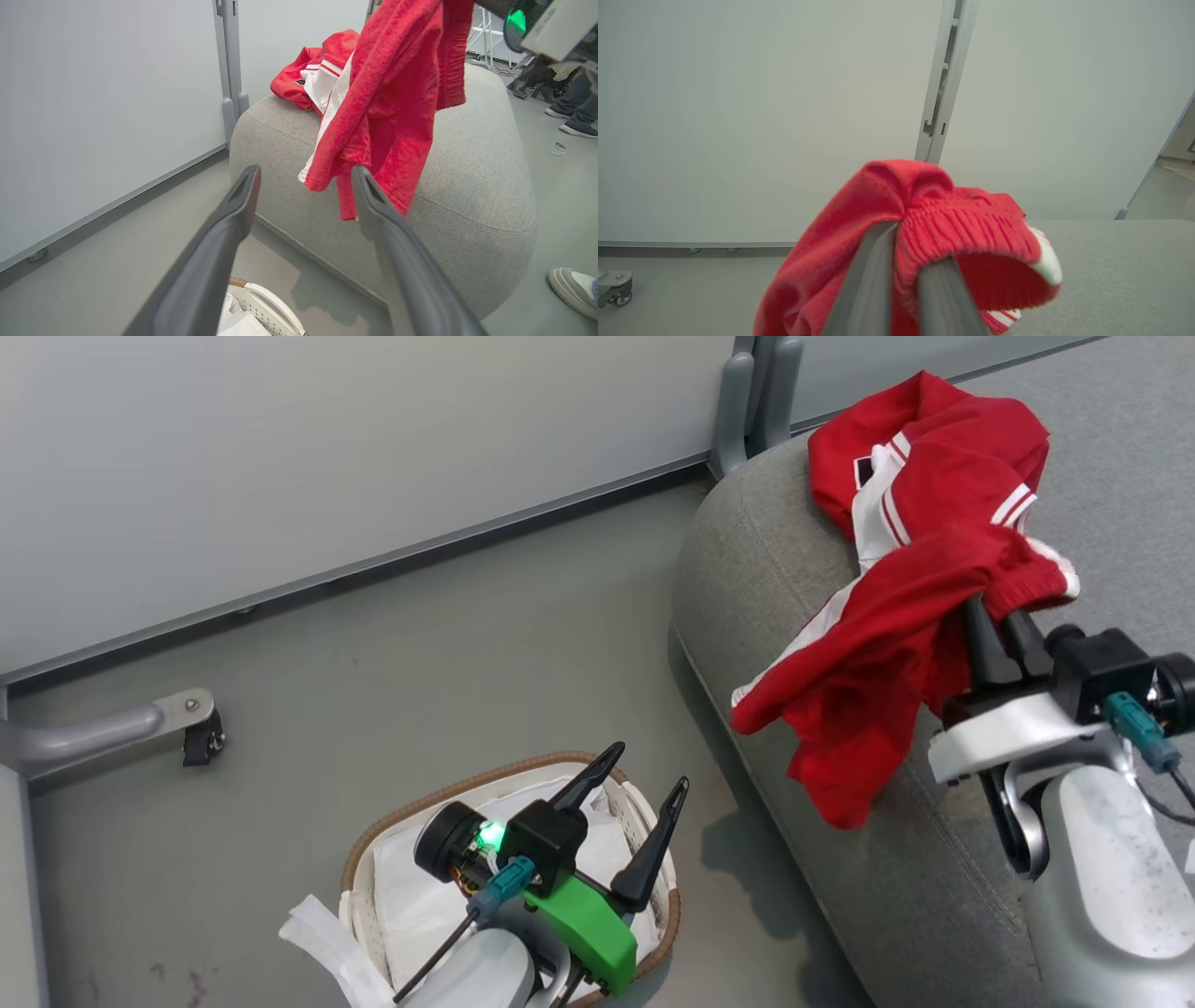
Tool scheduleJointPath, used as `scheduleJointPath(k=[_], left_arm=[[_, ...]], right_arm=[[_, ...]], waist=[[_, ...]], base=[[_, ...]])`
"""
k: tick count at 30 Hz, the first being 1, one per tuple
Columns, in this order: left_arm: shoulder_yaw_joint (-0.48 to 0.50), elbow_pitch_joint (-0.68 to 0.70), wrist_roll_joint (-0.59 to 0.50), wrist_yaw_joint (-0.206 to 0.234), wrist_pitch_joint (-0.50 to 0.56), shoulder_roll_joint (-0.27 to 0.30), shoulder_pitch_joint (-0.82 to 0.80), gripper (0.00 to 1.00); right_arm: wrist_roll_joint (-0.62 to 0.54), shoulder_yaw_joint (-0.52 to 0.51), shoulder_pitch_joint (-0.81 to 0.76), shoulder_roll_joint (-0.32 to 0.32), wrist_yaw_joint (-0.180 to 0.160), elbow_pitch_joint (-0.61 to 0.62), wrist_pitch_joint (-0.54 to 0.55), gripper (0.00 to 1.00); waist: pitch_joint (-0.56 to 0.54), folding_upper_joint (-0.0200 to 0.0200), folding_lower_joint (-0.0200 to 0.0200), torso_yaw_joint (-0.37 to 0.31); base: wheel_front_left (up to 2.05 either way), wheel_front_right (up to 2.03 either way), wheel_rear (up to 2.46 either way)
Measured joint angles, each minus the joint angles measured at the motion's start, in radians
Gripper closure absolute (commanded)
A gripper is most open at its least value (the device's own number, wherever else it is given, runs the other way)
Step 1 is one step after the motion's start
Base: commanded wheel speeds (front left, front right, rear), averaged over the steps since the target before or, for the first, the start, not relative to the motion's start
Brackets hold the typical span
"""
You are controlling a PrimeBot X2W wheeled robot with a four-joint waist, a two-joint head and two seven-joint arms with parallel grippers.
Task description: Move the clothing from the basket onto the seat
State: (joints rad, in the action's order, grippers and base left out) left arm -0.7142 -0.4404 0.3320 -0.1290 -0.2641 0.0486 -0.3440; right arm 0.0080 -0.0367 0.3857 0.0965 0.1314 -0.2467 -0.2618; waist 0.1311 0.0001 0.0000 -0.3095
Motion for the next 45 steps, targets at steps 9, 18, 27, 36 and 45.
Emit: scheduleJointPath(k=[9, 18, 27, 36, 45], left_arm=[[-0.005, 0.005, -0.017, 0.000, 0.000, 0.001, -0.033, 0.00], [0.000, 0.032, -0.045, 0.000, 0.000, 0.013, -0.087, 0.00], [0.001, 0.071, -0.076, 0.000, 0.000, 0.035, -0.149, 0.00], [-0.011, 0.086, -0.096, 0.000, 0.000, 0.052, -0.214, 0.00], [-0.003, 0.079, -0.100, 0.000, 0.000, 0.060, -0.226, 0.00]], right_arm=[[-0.059, -0.122, 0.192, 0.097, 0.000, 0.020, 0.000, 1.00], [-0.128, -0.265, 0.410, 0.269, 0.000, -0.072, 0.000, 1.00], [-0.160, -0.406, 0.529, 0.403, 0.000, -0.201, 0.016, 1.00], [-0.188, -0.462, 0.543, 0.395, 0.000, -0.352, 0.006, 1.00], [-0.238, -0.517, 0.523, 0.306, 0.000, -0.429, 0.000, 1.00]], waist=[[0.052, 0.0000, 0.0000, 0.042], [0.137, 0.0000, 0.0000, 0.104], [0.264, 0.0000, 0.0001, 0.164], [0.396, 0.0000, 0.0002, 0.203], [0.487, 0.0000, 0.0002, 0.218]], base=[[0.00, 0.00, 0.00], [0.00, 0.00, 0.00], [0.00, 0.00, 0.00], [0.00, 0.00, 0.00], [0.00, 0.00, 0.00]])
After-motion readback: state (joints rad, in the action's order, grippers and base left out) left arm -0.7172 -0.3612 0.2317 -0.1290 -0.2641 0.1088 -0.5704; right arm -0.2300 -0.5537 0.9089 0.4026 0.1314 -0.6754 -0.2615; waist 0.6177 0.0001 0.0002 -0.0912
